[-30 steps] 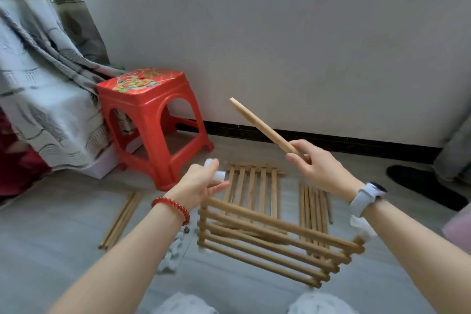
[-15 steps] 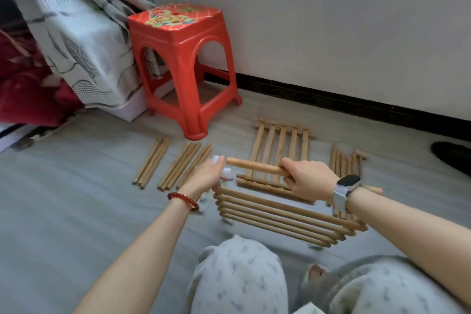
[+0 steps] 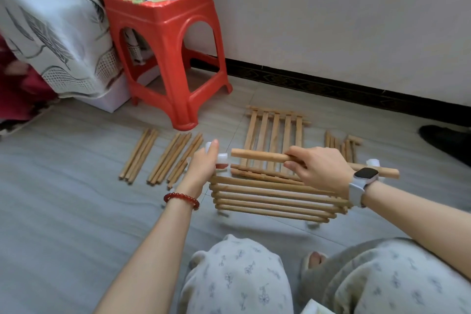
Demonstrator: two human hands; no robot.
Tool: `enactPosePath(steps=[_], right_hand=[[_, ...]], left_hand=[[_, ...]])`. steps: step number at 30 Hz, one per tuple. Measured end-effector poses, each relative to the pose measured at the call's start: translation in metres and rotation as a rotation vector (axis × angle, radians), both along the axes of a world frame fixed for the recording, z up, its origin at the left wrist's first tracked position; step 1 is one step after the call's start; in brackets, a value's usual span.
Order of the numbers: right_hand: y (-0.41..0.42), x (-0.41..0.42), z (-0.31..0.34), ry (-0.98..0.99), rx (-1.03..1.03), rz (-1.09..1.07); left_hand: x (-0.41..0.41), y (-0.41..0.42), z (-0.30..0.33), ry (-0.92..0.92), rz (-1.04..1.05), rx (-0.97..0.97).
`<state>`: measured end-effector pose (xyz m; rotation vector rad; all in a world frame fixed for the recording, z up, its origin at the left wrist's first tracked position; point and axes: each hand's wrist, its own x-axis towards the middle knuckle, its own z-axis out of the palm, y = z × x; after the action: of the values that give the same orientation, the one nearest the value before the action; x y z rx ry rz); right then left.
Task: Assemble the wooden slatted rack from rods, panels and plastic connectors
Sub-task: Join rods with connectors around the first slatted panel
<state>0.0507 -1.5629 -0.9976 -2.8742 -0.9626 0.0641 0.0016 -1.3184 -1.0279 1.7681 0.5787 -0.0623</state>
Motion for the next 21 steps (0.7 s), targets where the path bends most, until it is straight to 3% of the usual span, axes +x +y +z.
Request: enactPosePath(steps=[21], right_hand=[[0.000,-0.004,-0.008,-0.119,0.136,0.132]], left_hand=[[0.003,-0.005,-0.009,-0.038,0.000,0.035]])
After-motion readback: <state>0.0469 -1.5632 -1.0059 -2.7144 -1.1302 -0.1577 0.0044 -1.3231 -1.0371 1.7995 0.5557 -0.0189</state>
